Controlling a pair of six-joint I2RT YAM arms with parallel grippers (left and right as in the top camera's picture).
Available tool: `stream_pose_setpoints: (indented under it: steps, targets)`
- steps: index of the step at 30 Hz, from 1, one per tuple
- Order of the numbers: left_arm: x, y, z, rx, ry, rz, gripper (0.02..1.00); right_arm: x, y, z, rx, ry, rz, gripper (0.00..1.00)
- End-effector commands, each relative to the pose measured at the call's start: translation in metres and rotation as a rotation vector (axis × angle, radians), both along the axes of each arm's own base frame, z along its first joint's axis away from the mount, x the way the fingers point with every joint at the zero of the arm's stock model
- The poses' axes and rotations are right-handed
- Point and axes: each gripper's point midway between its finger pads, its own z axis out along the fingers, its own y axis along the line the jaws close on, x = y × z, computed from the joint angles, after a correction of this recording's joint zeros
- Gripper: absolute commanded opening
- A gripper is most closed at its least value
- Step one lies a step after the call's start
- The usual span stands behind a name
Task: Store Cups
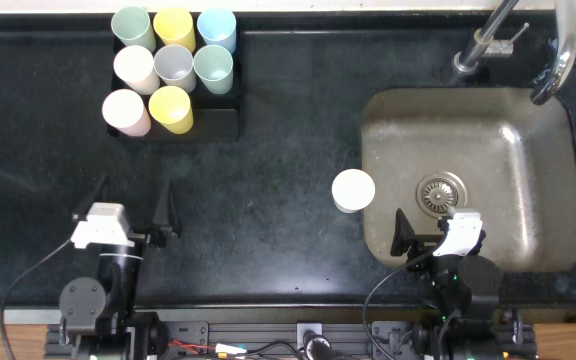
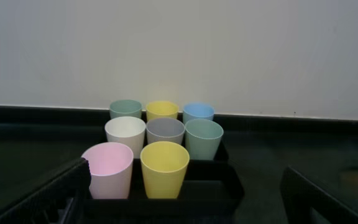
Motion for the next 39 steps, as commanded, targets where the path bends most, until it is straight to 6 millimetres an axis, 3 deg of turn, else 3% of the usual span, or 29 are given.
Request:
stream_pose_setpoints:
  steps: [1, 9, 18, 24, 39]
  targets:
    - [0.001, -0.009, -0.013, 0.018, 0.011, -0.04, 1.0, -0.002, 0.001, -0.009, 0.005, 0.025, 0.002, 0.998]
    - [0.004, -0.007, -0.035, 0.018, 0.044, -0.032, 1.0, -0.002, 0.001, -0.009, 0.005, 0.025, 0.002, 0.996]
    - [0.004, 0.0, -0.042, 0.017, 0.061, -0.004, 1.0, -0.002, 0.001, -0.009, 0.005, 0.025, 0.001, 0.998]
    - [0.002, -0.001, -0.067, 0.016, 0.163, -0.006, 1.0, -0.002, 0.001, -0.009, 0.005, 0.025, 0.002, 0.998]
    - [0.003, 0.013, -0.07, 0.02, 0.174, 0.074, 1.0, -0.002, 0.001, -0.009, 0.005, 0.025, 0.002, 0.996]
